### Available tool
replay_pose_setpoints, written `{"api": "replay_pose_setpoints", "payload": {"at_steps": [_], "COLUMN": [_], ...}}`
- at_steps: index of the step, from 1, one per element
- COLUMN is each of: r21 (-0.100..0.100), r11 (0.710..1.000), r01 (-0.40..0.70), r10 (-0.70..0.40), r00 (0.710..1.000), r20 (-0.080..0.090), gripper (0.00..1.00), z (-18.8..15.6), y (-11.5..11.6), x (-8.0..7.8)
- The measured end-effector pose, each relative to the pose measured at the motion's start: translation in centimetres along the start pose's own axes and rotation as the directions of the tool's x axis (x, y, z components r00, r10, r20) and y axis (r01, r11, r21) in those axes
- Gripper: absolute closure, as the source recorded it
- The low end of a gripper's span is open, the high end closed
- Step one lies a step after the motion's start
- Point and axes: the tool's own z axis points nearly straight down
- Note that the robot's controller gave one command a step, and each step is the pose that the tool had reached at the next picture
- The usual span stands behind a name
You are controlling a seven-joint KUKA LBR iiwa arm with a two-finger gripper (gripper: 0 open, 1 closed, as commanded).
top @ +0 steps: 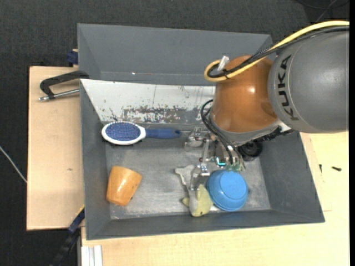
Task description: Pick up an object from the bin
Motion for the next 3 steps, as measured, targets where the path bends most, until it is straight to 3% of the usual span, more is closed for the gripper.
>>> {"api": "replay_pose_setpoints", "payload": {"at_steps": [1,2,3], "r21": [-0.006,-0.005,0.005], "r11": [0.996,0.996,0.987], "r01": [-0.094,-0.087,0.159], "r10": [0.094,0.087,-0.159], "r00": [0.995,0.996,0.987], "r20": [0.017,0.003,0.022], "gripper": [0.00,1.00,1.00], "z": [8.7,8.6,-11.2], "y": [-3.4,-3.2,-6.2], "x": [1.6,2.0,1.8]}}
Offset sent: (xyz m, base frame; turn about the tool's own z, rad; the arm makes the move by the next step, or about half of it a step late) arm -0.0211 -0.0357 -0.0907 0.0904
